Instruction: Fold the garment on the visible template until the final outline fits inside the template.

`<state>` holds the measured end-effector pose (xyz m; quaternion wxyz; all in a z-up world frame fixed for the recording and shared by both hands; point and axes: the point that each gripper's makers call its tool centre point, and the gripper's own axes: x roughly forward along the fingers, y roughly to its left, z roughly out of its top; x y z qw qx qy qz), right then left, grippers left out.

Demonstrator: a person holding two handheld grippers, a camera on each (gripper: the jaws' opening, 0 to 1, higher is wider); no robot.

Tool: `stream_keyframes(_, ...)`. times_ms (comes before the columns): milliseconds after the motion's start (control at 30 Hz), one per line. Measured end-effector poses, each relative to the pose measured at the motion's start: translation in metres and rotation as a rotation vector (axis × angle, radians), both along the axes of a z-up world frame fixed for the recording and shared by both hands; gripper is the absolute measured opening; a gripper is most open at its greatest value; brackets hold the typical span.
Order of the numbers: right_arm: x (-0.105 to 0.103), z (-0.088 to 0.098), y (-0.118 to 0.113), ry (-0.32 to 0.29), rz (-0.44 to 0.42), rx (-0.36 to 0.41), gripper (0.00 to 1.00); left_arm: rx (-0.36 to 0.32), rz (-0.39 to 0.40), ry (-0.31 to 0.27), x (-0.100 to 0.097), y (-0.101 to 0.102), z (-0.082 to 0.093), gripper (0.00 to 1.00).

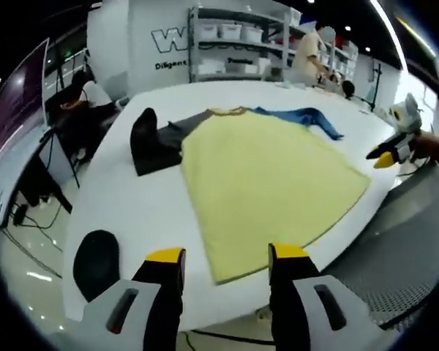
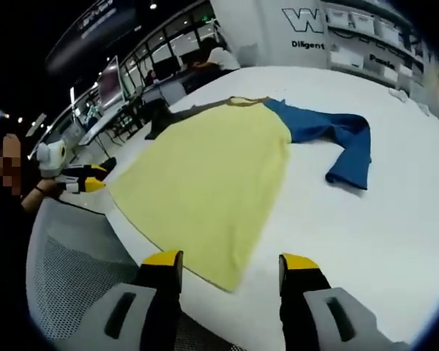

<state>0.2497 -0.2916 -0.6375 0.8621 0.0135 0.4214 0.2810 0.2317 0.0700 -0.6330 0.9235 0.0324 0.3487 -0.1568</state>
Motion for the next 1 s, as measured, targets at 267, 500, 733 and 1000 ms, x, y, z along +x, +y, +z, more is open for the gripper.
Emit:
stream_keyframes(267,0.035,0.014,-0.025,-0.069,-0.13,0.053,0.63,-0.054,0.026,-0.015,0.003,-0.011,0.008,0.78)
stream_keyframes(500,0.067,0.023,-0.052,-0.114,-0.205,0.074,0.62,-0.041,0.08,-0.015,0.004,-0.006,0.008,0.96)
stream_keyframes(733,0.099,0.017,-0.075,-0.127,-0.286,0.077,0.61,-0.046,0.074,-0.028,0.005,-0.014,0.013,0.99)
stream_keyframes(1000,0.124,-0.004,-0.09,-0.115,-0.33,0.043,0.55,-0.004,0.057,-0.047,0.005,-0.029,0.023,0.99)
